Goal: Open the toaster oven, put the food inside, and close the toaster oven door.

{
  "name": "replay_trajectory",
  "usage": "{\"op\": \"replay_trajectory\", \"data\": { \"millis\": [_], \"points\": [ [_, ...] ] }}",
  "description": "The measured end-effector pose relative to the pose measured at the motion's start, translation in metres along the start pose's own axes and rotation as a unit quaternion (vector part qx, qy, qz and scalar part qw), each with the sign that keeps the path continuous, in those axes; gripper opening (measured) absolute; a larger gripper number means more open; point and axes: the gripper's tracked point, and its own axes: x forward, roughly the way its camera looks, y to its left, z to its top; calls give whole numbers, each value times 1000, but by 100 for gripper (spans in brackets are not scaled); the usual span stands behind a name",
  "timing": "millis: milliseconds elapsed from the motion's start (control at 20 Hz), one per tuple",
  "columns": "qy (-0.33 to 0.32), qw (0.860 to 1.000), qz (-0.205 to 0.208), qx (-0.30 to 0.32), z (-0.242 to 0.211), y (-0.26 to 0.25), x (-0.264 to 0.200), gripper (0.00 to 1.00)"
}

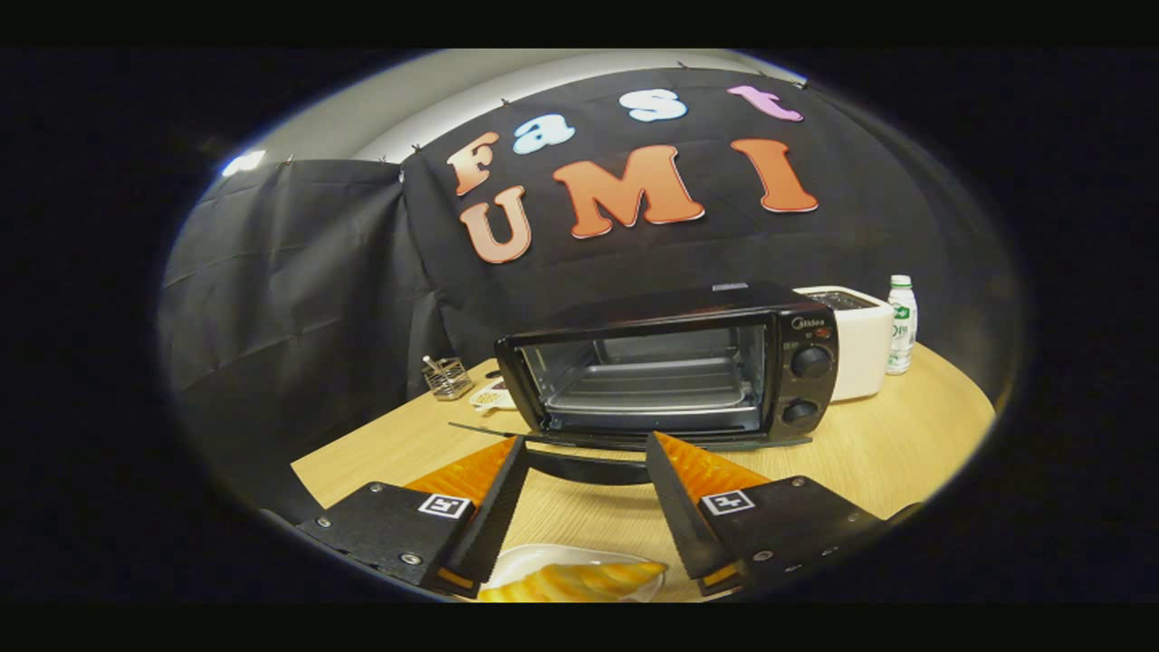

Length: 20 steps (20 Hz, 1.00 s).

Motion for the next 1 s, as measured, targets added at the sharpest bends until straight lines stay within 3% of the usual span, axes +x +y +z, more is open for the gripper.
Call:
{"op": "replay_trajectory", "data": {
  "millis": [250, 500, 750, 1000],
  "points": [
    [47, 998, 25, 35, -35, 2, -9, 72],
    [119, 987, 57, 95, -78, 10, -11, 69],
    [157, 984, 47, 72, -110, 9, -7, 69],
    [154, 982, 57, 94, -107, 11, -7, 69]
  ]
}}
